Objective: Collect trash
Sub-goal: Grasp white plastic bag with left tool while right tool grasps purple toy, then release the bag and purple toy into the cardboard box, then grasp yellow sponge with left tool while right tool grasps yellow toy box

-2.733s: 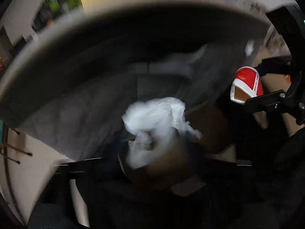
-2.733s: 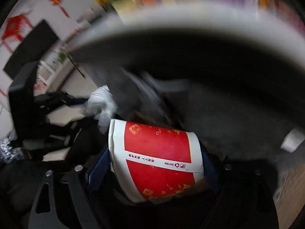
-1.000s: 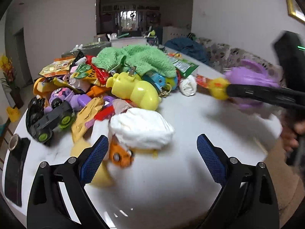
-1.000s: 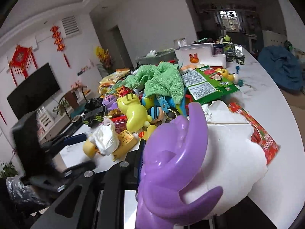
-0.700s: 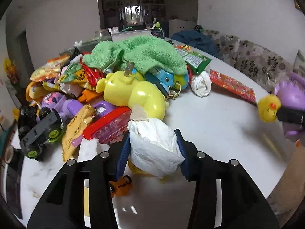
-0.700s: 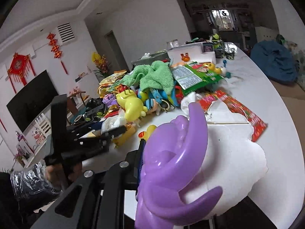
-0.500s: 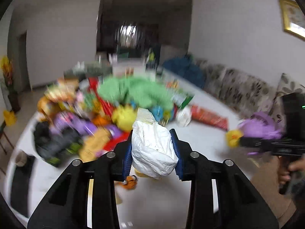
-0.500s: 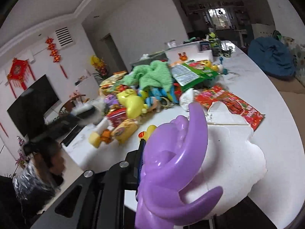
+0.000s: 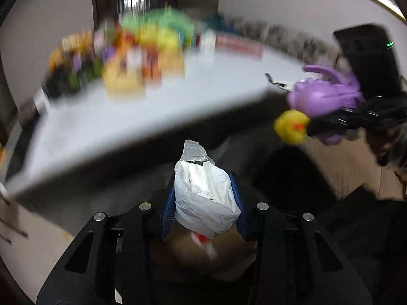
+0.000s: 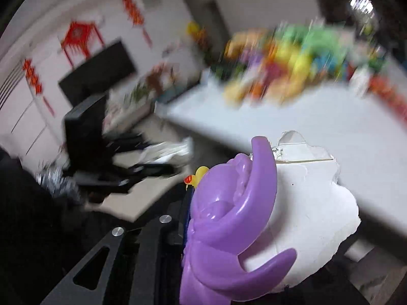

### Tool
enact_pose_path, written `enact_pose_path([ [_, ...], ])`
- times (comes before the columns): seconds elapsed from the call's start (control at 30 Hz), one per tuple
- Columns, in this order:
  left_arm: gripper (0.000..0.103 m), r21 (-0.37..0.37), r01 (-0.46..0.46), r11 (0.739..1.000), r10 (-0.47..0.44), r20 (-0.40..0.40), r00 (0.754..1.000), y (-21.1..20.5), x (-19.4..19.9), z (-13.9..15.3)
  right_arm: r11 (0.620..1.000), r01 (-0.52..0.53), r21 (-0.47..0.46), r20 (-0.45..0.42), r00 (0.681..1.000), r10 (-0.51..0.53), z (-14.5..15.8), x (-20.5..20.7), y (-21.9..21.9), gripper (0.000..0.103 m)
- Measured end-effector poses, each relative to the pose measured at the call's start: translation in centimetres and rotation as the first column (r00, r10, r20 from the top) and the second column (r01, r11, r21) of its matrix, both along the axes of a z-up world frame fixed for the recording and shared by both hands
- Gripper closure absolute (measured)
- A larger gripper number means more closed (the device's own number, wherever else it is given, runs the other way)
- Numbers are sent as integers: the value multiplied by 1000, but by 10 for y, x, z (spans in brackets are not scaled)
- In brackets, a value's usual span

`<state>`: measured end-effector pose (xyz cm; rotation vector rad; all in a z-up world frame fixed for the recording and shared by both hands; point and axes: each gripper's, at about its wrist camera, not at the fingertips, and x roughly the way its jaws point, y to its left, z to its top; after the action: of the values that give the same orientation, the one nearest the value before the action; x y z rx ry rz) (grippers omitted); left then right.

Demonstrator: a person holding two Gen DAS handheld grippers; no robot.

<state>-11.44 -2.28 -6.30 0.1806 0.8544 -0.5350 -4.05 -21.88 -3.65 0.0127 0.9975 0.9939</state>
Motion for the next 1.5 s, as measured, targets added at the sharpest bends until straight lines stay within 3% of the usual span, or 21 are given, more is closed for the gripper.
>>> enact_pose_path([
  [0.03,60,13,7,1000,-7,-40,999,1,4,-19,999,-32,-43,-70,997,29,-26,4,13,87],
  [0.07,48,46,8,999,-4,-93,996,-1,11,-45,996,-54,-74,-124,991,44,-45,8,22,84],
  [0.1,27,80,1,997,9,-128,992,-1,16,-64,990,-75,-120,-198,979,50,-71,15,31,78],
  [0.17,14,124,18,992,7,-201,980,-4,25,-103,966,-82,-247,-329,944,-4,-131,34,47,11],
  [0.2,14,155,12,988,25,-237,971,-5,30,-125,953,-88,-290,-384,923,-31,-154,42,51,7],
  [0.27,14,190,17,982,47,-323,945,-5,39,-156,909,-112,-401,-486,867,-108,-198,55,55,20],
  [0.3,14,226,1,974,79,-344,936,-3,42,-167,903,-110,-415,-498,858,-124,-202,57,54,24],
  [0.43,14,242,-12,970,86,-298,951,7,36,-154,922,-73,-380,-446,888,-113,-163,51,40,24],
  [0.5,14,238,-21,971,86,-266,960,14,32,-137,946,-52,-320,-344,937,-65,-112,40,35,24],
  [0.53,14,234,-32,972,90,-244,966,18,29,-126,962,-34,-270,-243,969,-34,-73,35,33,24],
  [0.6,14,208,-52,977,98,-215,972,23,26,-102,982,16,-189,-53,998,-26,-15,35,28,24],
  [0.67,14,173,-77,982,109,-188,976,29,25,-82,988,104,-113,86,992,-94,27,47,23,24],
  [0.73,14,136,-105,985,124,-145,982,35,26,-57,969,239,-68,173,959,-225,50,77,22,20],
  [0.77,14,120,-123,985,137,-110,985,36,26,-43,937,344,-66,190,926,-326,55,102,24,20],
  [0.83,14,90,-152,984,158,-63,985,37,28,-25,886,459,-63,142,883,-447,51,138,29,23],
  [0.93,12,15,-188,982,188,-14,982,43,26,0,812,581,-66,38,814,-579,35,188,46,43],
  [1.03,12,-43,-202,978,203,24,979,47,26,16,788,603,-129,49,797,-602,21,209,70,56],
  [1.1,12,-59,-204,977,208,59,976,45,27,24,768,627,-131,61,779,-625,20,218,79,51],
  [1.27,12,-88,-209,974,218,105,970,48,39,38,750,618,-235,180,786,-591,18,224,104,41],
  [1.37,12,-136,-238,962,252,102,962,51,53,48,754,595,-279,300,800,-520,14,214,121,46],
  [1.5,12,-185,-284,941,307,105,946,52,76,60,763,605,-230,279,792,-544,11,202,96,49],
])
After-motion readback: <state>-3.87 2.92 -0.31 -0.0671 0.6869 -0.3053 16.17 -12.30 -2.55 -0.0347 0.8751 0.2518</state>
